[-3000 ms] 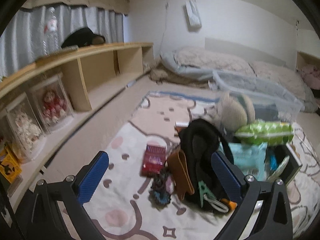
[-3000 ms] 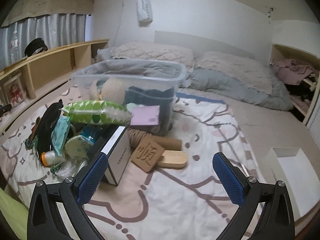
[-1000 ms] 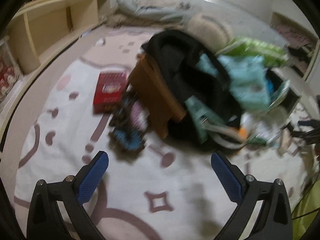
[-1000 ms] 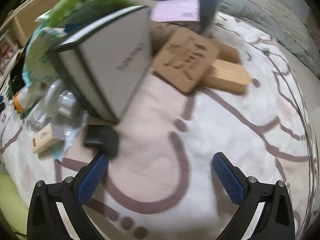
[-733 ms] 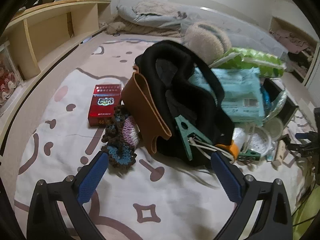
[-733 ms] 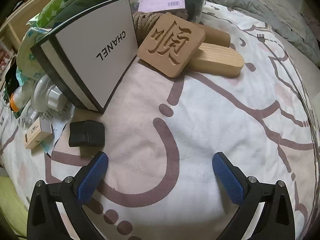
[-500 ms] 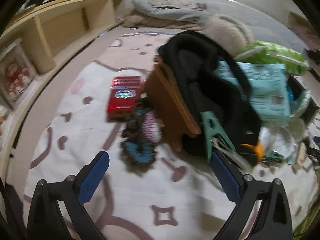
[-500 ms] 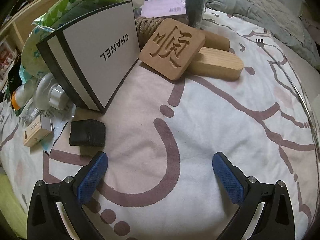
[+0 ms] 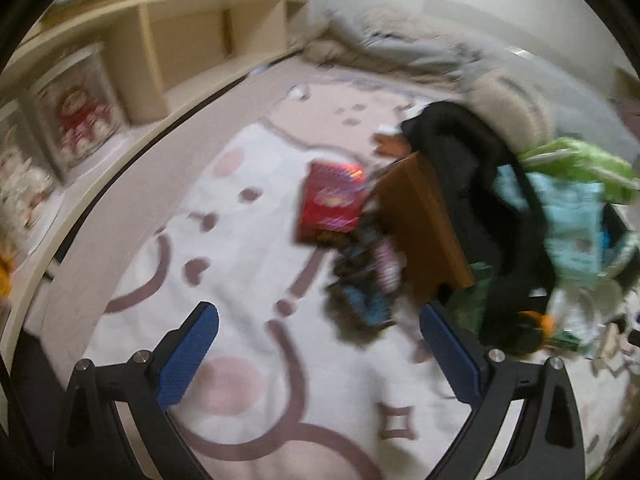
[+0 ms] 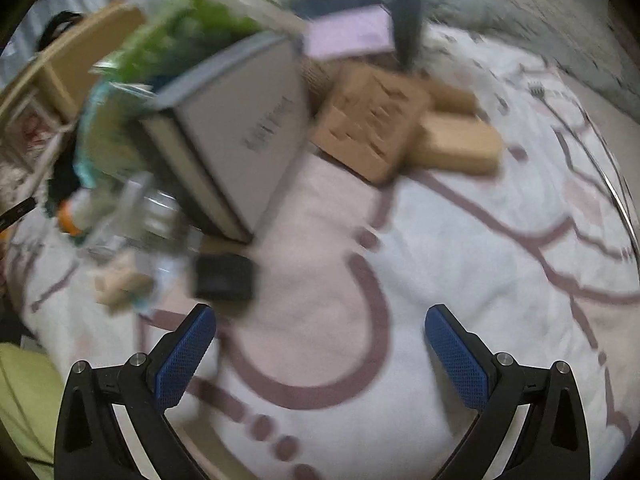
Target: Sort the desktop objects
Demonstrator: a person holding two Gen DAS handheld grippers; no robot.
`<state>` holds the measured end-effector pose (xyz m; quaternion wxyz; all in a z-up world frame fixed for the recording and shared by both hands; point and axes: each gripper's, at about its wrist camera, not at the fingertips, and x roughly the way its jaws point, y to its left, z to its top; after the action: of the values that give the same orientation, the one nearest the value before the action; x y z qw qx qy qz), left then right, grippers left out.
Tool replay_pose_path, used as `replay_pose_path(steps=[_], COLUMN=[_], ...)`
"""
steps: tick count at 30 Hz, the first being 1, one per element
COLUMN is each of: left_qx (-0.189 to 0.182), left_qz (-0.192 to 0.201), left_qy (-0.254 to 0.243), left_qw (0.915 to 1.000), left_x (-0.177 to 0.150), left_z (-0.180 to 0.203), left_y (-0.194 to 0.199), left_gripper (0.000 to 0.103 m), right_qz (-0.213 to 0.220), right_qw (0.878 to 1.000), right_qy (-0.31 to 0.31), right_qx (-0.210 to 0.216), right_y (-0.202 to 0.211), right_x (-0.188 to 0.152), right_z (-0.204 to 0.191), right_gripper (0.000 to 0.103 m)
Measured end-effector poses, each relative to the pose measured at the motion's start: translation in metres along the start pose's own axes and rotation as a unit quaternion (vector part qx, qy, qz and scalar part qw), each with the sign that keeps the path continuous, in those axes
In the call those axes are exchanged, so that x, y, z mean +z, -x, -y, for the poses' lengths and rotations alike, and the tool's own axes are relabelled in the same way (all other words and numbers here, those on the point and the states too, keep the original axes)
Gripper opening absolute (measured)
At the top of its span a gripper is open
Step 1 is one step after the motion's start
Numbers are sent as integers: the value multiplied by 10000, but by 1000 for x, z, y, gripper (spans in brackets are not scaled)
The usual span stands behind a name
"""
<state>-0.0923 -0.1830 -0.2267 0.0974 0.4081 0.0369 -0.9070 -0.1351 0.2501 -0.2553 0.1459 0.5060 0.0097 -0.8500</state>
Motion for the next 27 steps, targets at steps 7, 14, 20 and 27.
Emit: replay_pose_path(steps=[7, 14, 20, 27], left_qx=[-435, -250, 448, 1036], left_qz=[-28, -533, -940, -940], left_qy=[-917, -1087, -1169, -1456], left_qw=[9948, 9923, 9877, 9794], left_x=[-5, -11, -19, -25], left_z=[45, 53, 39, 26], left_y=[-1, -26, -43, -38], left_gripper=[101, 101, 101, 102], right_qz=[-189, -385, -353, -389], right_qw=[9985, 9960, 9962, 9954], right_qy=[504, -457, -339, -362], right_qx=[-52, -662, -715, -803], right_y=[-21, -30, -28, -25], right_x=[15, 14, 5, 5], right_z=[-21, 29, 35, 42], right_gripper=[103, 103, 103, 103])
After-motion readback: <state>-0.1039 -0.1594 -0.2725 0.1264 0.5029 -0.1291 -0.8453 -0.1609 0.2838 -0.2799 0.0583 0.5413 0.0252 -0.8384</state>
